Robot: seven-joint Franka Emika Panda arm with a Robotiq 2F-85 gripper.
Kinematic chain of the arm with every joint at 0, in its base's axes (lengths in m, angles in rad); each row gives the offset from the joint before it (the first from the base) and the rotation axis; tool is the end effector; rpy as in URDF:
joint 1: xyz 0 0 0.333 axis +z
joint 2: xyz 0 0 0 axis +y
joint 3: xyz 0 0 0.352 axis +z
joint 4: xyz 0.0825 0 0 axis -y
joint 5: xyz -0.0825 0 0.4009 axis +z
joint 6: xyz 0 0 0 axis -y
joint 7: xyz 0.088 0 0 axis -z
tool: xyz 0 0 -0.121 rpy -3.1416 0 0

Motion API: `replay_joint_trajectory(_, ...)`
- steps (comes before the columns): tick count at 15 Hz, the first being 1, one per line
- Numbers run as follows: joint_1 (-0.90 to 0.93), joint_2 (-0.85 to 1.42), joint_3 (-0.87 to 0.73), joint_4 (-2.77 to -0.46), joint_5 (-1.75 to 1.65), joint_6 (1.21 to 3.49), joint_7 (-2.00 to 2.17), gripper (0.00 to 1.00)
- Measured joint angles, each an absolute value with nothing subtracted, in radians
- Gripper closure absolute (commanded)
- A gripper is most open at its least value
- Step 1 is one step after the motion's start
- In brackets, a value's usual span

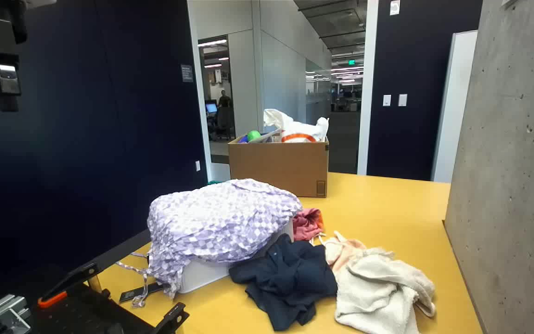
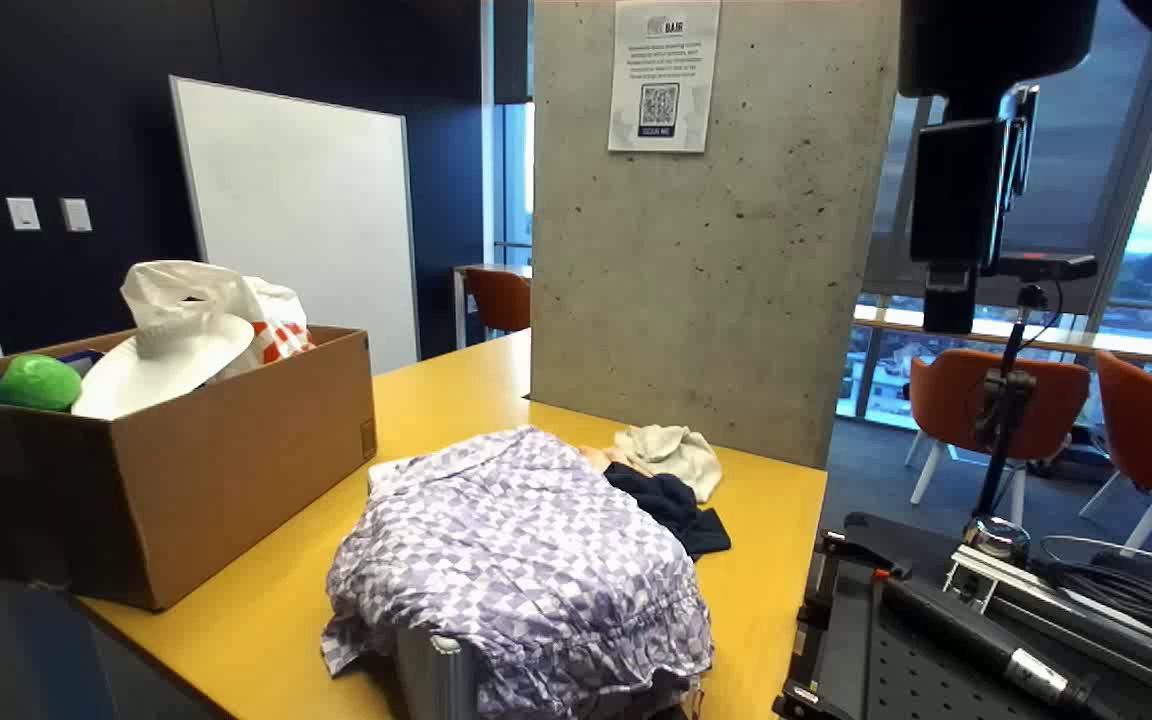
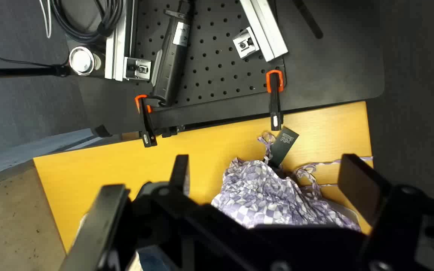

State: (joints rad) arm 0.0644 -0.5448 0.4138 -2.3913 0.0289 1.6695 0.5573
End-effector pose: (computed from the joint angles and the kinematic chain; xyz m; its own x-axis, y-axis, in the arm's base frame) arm 0.3202 0.1857 0.4942 0.9818 -0.1718 -0.0809 -0.1451 -0.9535 0.2642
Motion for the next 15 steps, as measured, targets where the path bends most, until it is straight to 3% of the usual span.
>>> replay_joint_trajectory(15, 0.066, -0.607, 0.358, -2.523, -0.082, 1.773, 0.557, 0.0)
